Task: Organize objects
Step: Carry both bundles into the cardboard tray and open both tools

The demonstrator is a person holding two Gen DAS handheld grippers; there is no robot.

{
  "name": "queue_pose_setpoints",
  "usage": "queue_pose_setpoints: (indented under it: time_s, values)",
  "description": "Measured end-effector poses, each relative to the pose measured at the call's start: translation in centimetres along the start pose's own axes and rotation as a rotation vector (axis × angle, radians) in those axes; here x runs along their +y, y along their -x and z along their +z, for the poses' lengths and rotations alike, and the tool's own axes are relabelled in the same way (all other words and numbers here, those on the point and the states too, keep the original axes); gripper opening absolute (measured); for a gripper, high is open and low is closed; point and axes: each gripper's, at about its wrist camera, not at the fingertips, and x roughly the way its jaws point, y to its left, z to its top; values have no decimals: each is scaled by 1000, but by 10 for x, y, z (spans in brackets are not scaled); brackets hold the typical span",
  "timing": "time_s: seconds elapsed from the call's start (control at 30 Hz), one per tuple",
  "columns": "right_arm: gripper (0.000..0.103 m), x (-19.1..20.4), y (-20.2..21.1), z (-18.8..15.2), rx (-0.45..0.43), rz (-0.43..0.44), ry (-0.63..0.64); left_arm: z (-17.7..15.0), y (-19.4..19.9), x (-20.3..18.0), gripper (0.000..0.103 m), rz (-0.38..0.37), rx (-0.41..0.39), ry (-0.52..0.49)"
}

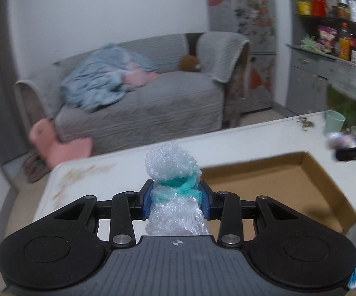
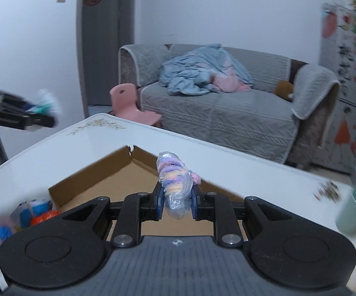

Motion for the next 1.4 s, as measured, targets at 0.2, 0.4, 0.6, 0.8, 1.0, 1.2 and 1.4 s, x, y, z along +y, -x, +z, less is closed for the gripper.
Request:
queue_pose_setpoints:
  time_s: [0.2, 0.4, 0.6, 0.8, 1.0, 1.2, 1.4]
  values:
    - [19, 5, -81, 17, 71, 54, 37, 0, -101, -34, 44, -64, 72, -94]
    - [19, 10, -156, 10, 178, 79, 79, -23, -169, -45, 44, -63, 175, -121]
    - [19, 16, -185, 8, 234, 105, 126, -36, -194, -37, 44, -50, 244, -128]
    - [22, 12, -192, 4, 250, 103, 126, -33, -195, -28, 51, -25, 268, -87]
    - [51, 17, -174, -10, 209, 89, 157, -42, -183, -37, 52, 11, 279, -117]
    - [63, 17, -170, -16, 203, 121, 148, -59, -160, -43, 56, 25, 260, -116]
    - [66, 21, -163, -19, 210, 139, 190, -64, -148, -48, 62, 38, 268, -96]
